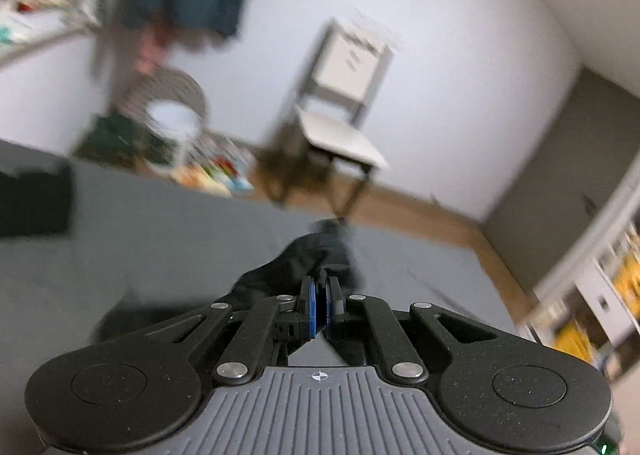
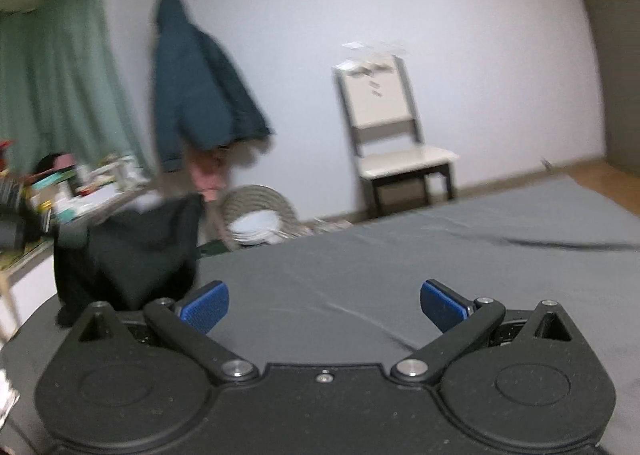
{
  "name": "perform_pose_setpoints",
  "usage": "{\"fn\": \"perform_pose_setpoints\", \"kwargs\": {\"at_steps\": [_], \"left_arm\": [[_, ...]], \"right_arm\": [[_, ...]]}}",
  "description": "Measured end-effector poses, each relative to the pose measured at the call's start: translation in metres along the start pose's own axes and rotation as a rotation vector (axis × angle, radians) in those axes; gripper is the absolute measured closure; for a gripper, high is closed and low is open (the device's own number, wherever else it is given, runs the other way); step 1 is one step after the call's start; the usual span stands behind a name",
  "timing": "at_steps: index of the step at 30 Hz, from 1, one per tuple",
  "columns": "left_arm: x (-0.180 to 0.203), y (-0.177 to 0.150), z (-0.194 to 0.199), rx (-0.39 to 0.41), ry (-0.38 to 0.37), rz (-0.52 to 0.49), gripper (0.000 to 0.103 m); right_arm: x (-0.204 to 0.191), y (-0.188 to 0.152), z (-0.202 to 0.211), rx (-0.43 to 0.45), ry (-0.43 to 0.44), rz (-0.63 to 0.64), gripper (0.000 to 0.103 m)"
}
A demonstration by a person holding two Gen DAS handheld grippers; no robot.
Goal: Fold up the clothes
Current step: 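Grasp the black trousers from the pile with the left gripper and lift, then lay the trousers on the bed with the left gripper while the right gripper grasps the waistband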
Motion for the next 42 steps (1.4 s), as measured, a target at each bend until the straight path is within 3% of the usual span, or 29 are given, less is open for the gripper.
{"fn": "perform_pose_setpoints", "kwargs": {"at_steps": [5, 7, 8, 9, 14, 19, 23, 27, 30, 33, 39, 42], "left_arm": [[0.012, -0.074, -0.065, -0.179, -0.021, 0.022, 0.099], [0.011, -0.100, -0.074, -0.209, -0.008, 0.036, 0.099], [0.012, -0.113, -0.078, -0.223, -0.001, 0.041, 0.099], [0.012, -0.122, -0.077, -0.227, 0.006, 0.029, 0.099], [0.009, -0.145, -0.066, -0.232, 0.002, -0.034, 0.099], [0.010, -0.142, -0.065, -0.207, 0.021, -0.081, 0.098], [0.017, -0.145, -0.062, -0.187, 0.034, -0.122, 0.098], [0.015, -0.145, -0.051, -0.167, 0.037, -0.095, 0.098], [0.008, -0.147, -0.049, -0.155, 0.043, -0.053, 0.098], [0.009, -0.148, -0.046, -0.153, 0.060, -0.057, 0.097], [0.021, -0.152, -0.044, -0.160, 0.042, -0.100, 0.097], [0.026, -0.153, -0.044, -0.161, 0.034, -0.126, 0.097]], "right_arm": [[0.054, -0.002, -0.023, -0.169, -0.078, -0.170, 0.001], [0.067, -0.009, -0.038, -0.273, -0.088, -0.190, 0.012], [0.069, -0.012, -0.045, -0.316, -0.091, -0.195, 0.023], [0.070, -0.015, -0.051, -0.355, -0.086, -0.201, 0.025], [0.054, -0.037, -0.066, -0.535, 0.068, -0.174, 0.025], [0.020, -0.068, -0.069, -0.687, 0.162, 0.017, 0.029], [0.001, -0.081, -0.063, -0.680, 0.135, 0.158, 0.037], [0.000, -0.079, -0.057, -0.692, 0.145, 0.183, 0.074], [0.006, -0.076, -0.059, -0.718, 0.161, 0.130, 0.087], [0.011, -0.073, -0.060, -0.696, 0.140, 0.131, 0.093], [0.026, -0.054, -0.056, -0.569, 0.039, 0.155, 0.101], [0.038, -0.042, -0.056, -0.526, 0.006, 0.125, 0.101]]}}
Point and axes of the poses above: each gripper's, at about its wrist camera, not at the fingertips, and z roughly against the way its jaws point, x to its right, y to its top, the point moved 2 cm from there along -z, roughly the way its jaws point, and after that the axes turned 12 degrees about -z, right-handed, at the moved point
